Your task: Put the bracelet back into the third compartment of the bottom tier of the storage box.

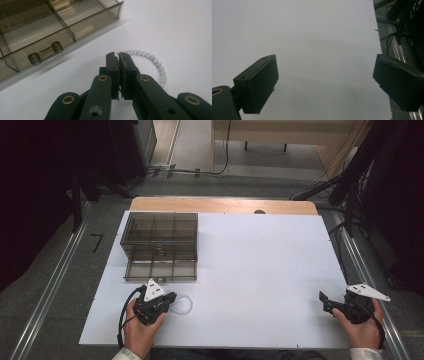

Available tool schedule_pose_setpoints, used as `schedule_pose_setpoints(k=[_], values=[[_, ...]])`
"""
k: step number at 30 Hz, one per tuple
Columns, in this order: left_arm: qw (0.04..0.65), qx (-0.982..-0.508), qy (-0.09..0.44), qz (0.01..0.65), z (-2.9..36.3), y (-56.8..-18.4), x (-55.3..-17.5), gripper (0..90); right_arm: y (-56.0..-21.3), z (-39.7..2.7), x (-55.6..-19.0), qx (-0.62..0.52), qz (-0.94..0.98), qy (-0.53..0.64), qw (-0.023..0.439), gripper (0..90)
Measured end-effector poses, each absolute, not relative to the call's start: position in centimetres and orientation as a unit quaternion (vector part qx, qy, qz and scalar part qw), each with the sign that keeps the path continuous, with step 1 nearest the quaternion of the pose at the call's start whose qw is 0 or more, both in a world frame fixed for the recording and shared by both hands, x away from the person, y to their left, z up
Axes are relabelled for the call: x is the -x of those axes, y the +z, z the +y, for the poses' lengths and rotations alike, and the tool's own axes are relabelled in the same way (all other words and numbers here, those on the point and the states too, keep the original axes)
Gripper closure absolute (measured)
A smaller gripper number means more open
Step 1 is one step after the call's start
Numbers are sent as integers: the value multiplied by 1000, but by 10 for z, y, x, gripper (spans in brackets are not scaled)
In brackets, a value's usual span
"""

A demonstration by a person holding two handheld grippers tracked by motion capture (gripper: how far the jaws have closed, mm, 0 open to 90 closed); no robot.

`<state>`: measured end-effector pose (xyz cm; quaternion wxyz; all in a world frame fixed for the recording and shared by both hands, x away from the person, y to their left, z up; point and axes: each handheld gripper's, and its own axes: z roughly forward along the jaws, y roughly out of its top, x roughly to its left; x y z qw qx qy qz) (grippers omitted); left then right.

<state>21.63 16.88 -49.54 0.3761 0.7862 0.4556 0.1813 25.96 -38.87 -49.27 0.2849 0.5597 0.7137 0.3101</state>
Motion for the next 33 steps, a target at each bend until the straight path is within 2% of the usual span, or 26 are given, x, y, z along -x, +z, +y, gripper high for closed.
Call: schedule_pose_setpoints(k=[33], values=[[431, -761, 197, 443, 168, -468, -208, 878, -493, -389, -260, -561, 713, 308, 287, 46]])
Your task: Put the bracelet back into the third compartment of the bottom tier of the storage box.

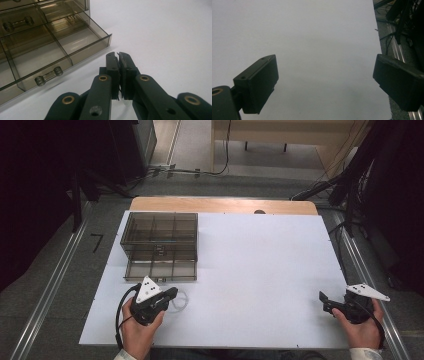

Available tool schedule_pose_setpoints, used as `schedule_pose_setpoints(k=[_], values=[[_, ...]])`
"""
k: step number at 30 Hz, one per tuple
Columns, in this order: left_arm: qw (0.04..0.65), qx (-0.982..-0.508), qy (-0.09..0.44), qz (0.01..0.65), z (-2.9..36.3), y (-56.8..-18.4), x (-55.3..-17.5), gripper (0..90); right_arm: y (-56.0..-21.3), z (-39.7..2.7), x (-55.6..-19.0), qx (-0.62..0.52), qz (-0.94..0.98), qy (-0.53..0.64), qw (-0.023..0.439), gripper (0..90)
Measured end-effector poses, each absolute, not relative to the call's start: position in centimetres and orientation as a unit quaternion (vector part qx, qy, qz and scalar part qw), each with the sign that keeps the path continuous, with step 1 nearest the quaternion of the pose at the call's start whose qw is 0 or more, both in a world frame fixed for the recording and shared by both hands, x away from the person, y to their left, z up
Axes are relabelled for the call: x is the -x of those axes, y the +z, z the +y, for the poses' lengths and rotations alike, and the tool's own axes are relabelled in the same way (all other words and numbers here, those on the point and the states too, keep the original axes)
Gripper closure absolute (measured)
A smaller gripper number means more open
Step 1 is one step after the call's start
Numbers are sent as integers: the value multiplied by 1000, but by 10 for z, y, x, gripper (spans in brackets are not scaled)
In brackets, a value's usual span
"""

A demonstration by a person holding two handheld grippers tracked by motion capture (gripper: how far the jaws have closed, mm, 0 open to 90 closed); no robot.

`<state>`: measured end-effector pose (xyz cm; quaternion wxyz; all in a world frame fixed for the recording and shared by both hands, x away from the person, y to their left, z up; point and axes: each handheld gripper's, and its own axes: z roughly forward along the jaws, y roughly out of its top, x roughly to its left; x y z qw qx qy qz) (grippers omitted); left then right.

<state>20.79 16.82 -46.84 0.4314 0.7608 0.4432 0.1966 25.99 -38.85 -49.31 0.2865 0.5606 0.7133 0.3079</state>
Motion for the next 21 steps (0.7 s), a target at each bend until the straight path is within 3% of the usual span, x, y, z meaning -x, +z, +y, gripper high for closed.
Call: schedule_pose_setpoints(k=[21], values=[[447, -755, 204, 433, 161, -458, -217, 878, -494, -389, -260, -561, 714, 307, 286, 46]])
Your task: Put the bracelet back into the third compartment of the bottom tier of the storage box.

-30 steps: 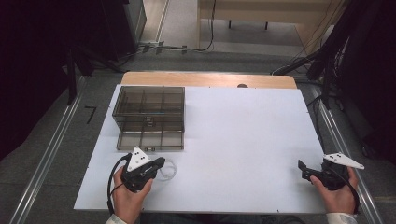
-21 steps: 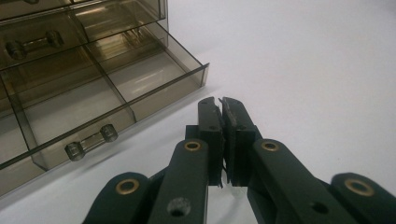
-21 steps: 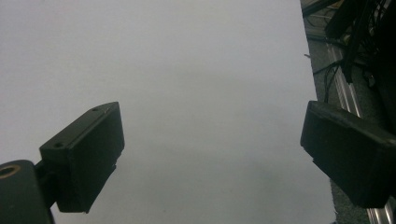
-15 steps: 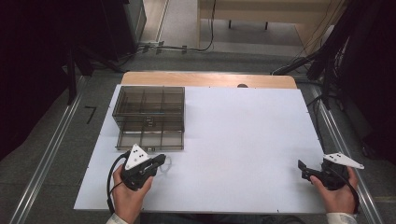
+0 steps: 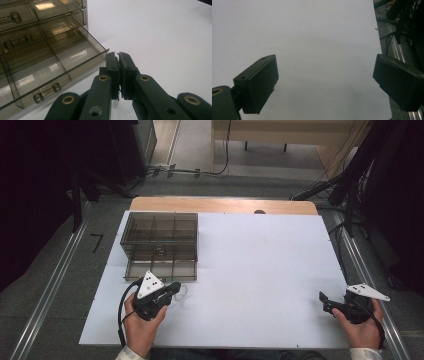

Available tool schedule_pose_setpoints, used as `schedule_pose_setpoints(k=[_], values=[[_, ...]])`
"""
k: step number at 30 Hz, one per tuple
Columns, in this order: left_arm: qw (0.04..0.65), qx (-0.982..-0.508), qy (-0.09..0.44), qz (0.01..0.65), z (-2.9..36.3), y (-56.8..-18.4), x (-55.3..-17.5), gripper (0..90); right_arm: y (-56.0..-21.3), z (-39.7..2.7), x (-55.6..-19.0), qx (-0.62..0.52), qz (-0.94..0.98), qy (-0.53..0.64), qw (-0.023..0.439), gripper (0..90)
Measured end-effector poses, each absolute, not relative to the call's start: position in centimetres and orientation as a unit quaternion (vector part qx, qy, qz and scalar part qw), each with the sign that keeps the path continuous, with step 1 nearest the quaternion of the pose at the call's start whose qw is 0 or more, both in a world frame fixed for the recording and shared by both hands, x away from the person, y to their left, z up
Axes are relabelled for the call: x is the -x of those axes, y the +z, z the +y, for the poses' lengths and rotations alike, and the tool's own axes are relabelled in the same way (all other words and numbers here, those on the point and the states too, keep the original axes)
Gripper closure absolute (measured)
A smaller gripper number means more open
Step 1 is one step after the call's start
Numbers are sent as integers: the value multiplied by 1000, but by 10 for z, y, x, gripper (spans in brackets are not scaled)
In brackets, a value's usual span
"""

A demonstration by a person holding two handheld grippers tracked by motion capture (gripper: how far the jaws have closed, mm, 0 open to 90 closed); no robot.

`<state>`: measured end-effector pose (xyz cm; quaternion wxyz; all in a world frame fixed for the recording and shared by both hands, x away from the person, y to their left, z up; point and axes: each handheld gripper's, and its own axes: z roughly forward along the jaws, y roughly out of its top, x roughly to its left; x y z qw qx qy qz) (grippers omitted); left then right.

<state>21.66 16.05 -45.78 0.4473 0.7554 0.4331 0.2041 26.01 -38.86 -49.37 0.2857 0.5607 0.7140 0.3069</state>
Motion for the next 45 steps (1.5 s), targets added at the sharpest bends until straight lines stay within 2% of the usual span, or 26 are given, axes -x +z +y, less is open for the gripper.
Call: schedule_pose_setpoints(k=[45], values=[[453, -745, 211, 443, 157, -449, -247, 878, -495, -389, -261, -559, 717, 304, 283, 46]])
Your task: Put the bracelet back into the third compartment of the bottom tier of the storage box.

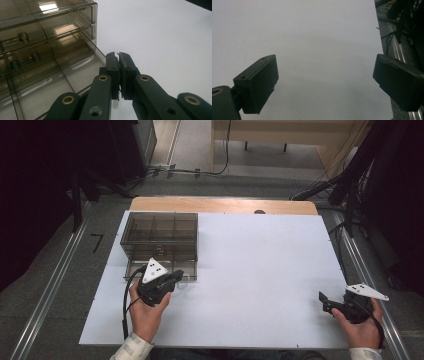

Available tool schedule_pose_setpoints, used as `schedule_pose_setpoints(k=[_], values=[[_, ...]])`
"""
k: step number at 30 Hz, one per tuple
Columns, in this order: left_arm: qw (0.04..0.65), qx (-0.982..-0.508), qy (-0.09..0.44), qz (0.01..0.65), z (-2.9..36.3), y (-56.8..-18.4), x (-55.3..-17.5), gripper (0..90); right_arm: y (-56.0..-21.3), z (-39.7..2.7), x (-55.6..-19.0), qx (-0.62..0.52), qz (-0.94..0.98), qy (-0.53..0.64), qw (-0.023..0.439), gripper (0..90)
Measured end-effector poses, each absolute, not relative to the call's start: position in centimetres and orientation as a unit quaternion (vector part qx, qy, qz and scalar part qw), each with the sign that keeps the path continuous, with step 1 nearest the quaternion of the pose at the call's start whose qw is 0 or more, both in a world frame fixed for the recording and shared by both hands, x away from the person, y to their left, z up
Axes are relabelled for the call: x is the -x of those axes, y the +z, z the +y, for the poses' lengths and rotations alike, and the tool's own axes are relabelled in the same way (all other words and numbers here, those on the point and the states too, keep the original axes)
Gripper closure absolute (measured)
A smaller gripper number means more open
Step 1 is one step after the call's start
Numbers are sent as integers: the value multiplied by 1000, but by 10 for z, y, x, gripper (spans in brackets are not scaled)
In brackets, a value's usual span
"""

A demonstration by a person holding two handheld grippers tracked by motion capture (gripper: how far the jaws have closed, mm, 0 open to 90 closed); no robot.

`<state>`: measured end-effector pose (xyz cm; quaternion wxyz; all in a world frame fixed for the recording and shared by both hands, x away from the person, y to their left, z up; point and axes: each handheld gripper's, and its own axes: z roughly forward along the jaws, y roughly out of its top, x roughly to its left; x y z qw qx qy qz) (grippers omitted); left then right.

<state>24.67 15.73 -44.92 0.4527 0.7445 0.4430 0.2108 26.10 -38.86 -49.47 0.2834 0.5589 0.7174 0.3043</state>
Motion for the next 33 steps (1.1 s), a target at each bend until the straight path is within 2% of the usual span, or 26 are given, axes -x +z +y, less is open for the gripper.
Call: schedule_pose_setpoints(k=[33], values=[[471, -725, 228, 447, 156, -442, -263, 877, -495, -388, -262, -560, 718, 303, 283, 46]])
